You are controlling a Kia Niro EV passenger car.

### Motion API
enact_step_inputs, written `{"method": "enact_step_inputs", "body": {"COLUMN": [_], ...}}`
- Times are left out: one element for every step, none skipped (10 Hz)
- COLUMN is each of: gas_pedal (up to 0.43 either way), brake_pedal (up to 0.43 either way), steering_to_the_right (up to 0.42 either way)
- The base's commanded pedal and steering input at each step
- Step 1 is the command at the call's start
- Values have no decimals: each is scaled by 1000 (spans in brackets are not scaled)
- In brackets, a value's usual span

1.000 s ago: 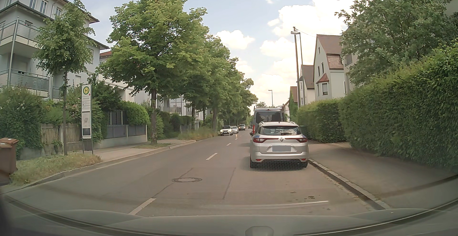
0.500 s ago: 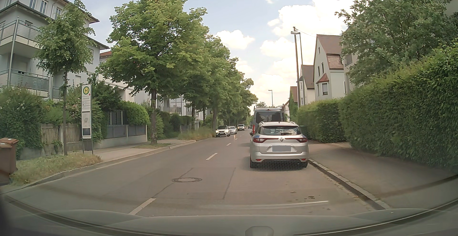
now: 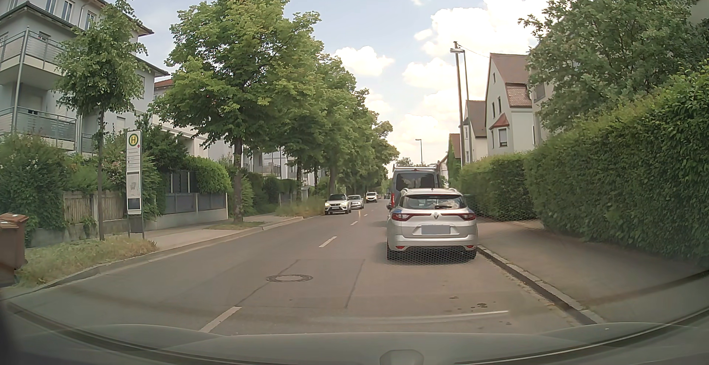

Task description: Follow the waypoints while adhering to traffic rules and regulations

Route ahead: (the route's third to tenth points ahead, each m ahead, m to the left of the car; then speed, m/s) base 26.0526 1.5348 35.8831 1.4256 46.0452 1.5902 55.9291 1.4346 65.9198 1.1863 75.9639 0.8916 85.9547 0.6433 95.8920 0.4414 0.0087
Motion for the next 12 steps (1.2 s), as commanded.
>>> {"method": "enact_step_inputs", "body": {"gas_pedal": [0,0,0,0,0,0,0,0,0,0,0,0], "brake_pedal": [128,128,128,128,128,128,128,128,128,128,128,128], "steering_to_the_right": [-18,-17,-17,-17,-18,-17,-18,-18,-18,-18,-18,-18]}}
